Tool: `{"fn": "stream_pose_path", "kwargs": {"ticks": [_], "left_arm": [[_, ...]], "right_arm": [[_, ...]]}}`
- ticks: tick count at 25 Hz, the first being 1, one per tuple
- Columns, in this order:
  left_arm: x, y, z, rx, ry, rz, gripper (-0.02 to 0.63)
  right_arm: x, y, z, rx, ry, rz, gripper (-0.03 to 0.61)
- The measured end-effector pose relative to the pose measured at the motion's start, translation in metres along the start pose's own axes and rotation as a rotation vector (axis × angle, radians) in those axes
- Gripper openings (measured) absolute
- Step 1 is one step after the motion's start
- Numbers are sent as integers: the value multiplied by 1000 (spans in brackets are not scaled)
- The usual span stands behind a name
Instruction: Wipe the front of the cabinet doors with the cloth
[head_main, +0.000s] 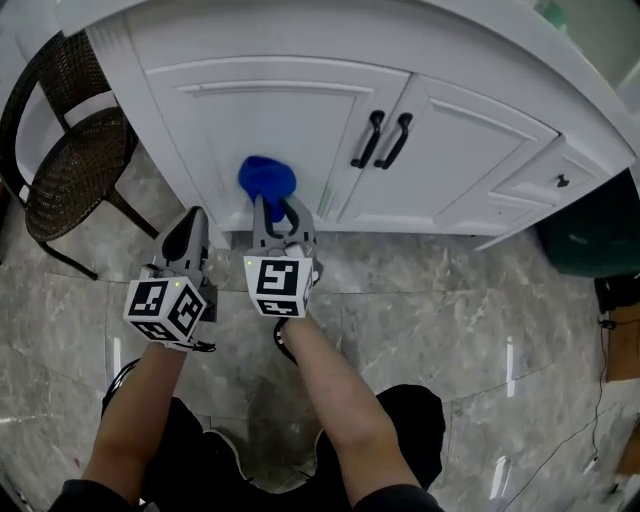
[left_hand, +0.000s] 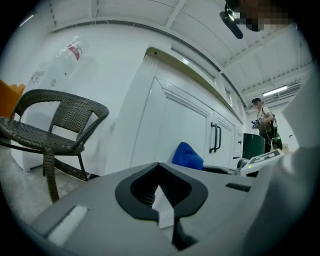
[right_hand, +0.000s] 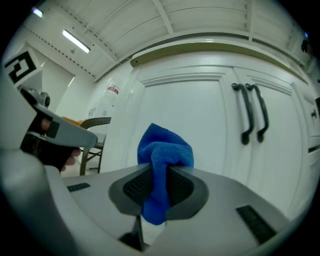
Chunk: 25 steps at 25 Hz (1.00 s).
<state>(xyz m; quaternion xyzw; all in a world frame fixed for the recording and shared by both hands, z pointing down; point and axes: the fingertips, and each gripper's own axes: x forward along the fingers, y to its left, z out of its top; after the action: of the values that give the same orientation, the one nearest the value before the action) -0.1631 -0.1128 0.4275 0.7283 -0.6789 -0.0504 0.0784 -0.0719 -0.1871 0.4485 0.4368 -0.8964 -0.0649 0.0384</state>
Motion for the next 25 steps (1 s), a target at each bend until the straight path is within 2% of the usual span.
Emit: {"fn": "stream_pose_path", "kwargs": {"ticks": [7,11,13,15,20,25], "left_arm": [[23,-35,-21,-14,29,-93,0],[23,-35,-23,-44,28,-103,0],[21,-26,-21,-47,23,-91,0],[17,-11,-19,-62,19,-65,0],[6,26,-13,-124,3,17,0],[-9,60,-8,-112,2,102,0]], "right_arm": [[-36,-105,-12,-4,49,-224,52],[-53,-150,-25,18,70,-339,52],[-57,-156,-32,44,77,-370,52],[-52,-139,-34,41,78,-336,51],[-19,-28,-17,-34,30,-103,51],[13,59,-11,14,-2,43,52]]}}
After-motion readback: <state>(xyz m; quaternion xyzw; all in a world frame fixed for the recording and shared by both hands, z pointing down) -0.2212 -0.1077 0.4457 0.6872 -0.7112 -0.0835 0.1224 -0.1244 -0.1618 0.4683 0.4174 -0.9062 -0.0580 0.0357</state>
